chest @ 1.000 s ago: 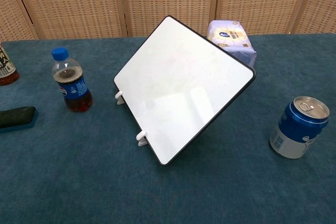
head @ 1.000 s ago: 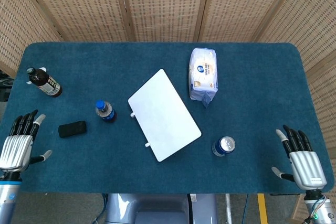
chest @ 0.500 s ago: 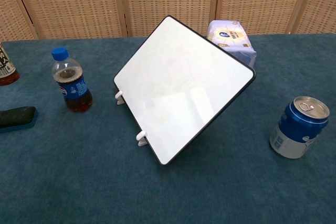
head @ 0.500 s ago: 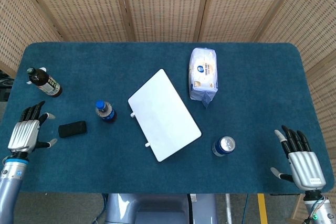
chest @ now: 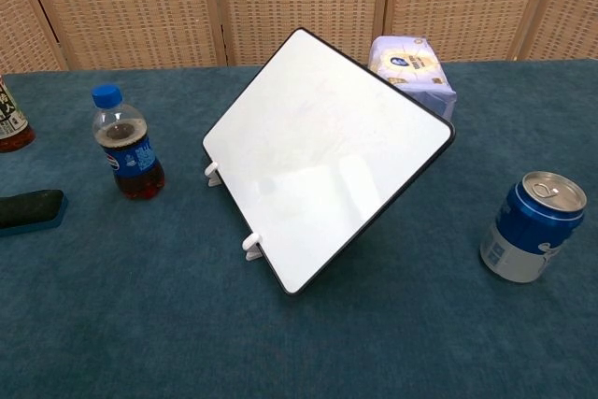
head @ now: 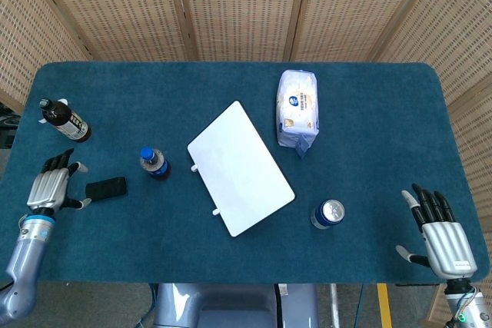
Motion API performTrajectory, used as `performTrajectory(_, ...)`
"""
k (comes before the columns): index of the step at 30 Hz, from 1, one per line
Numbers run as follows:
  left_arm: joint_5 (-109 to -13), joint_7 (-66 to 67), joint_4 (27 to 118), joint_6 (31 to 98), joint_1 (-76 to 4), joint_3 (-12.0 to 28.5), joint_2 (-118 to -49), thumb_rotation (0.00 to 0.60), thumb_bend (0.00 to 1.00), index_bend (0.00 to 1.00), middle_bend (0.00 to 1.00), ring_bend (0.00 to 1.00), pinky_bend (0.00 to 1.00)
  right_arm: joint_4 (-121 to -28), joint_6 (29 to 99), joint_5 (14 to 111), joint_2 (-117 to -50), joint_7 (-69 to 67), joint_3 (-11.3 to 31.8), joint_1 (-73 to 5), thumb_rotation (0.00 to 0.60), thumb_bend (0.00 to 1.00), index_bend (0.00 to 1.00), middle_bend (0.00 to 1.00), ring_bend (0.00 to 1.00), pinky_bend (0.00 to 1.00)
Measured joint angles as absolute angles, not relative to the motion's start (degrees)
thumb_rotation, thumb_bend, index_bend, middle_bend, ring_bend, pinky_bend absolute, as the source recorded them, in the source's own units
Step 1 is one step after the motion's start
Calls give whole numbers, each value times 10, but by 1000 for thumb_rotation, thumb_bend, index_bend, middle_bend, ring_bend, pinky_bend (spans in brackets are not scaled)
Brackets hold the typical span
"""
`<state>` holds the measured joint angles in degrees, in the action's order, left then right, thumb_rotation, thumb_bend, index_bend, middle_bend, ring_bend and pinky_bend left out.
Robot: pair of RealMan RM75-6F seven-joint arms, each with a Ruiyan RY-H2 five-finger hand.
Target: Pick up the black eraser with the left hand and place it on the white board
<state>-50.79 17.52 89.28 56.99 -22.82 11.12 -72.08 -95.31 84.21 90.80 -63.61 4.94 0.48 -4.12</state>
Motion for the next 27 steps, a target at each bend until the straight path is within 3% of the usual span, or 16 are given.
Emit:
performTrajectory(11, -419, 228, 856, 536, -279, 105, -756, 600, 182, 330, 0, 0, 0, -952, 846, 906, -633, 40, 7, -40, 600, 2, 0, 0, 0, 0)
performTrajectory(27, -403, 252, 855, 550, -299, 83, -769, 600, 184, 331, 0, 0, 0, -951, 848, 909, -631, 34, 6, -40, 600, 1, 0, 0, 0, 0)
